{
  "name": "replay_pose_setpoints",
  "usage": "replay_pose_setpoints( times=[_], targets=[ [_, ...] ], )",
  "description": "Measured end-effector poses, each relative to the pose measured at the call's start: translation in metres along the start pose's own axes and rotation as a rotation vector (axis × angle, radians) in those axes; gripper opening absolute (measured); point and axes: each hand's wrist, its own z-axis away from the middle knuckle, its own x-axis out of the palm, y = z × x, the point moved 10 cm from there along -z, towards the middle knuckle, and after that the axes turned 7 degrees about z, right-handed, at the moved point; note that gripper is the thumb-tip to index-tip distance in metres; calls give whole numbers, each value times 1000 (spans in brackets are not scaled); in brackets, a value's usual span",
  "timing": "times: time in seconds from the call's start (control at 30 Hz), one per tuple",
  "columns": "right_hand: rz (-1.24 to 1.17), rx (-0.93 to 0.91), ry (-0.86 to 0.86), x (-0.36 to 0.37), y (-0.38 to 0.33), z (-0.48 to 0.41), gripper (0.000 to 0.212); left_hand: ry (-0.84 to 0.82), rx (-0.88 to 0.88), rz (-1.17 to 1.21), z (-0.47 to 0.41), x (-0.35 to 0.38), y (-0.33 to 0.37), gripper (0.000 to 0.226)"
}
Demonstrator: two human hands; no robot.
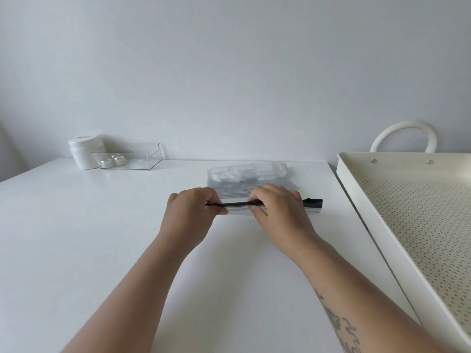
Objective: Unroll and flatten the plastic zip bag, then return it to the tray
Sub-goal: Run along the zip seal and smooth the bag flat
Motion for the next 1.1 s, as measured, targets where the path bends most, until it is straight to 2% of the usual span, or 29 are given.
replay_pose_setpoints(
  times=[0.07,0.13,0.23,0.37,0.47,0.63,0.87,1.0,1.1],
  targets=[
    [3,-6,10,1,-2,2,7,4,-1,6,0,0,-1,11],
    [-6,4,11,2,-2,2,2,-16,-13,22,1,2,-2,13],
    [-38,54,1,5,5,0,11,-36,7,47,1,2,0,7],
    [-53,108,-3,6,15,-3,13,-26,45,54,0,-3,2,19],
    [-11,80,-25,9,14,-3,13,3,22,72,0,-5,-2,7],
    [27,-3,-9,10,-1,2,3,10,-6,58,-1,-4,-5,13],
    [-29,24,-2,9,0,-3,12,6,67,-37,1,-4,6,3],
    [-15,2,-24,13,-2,-3,13,-7,134,-123,4,4,13,31],
    [-10,-26,-26,13,-8,-2,14,14,194,-141,5,8,23,8]
  ],
)
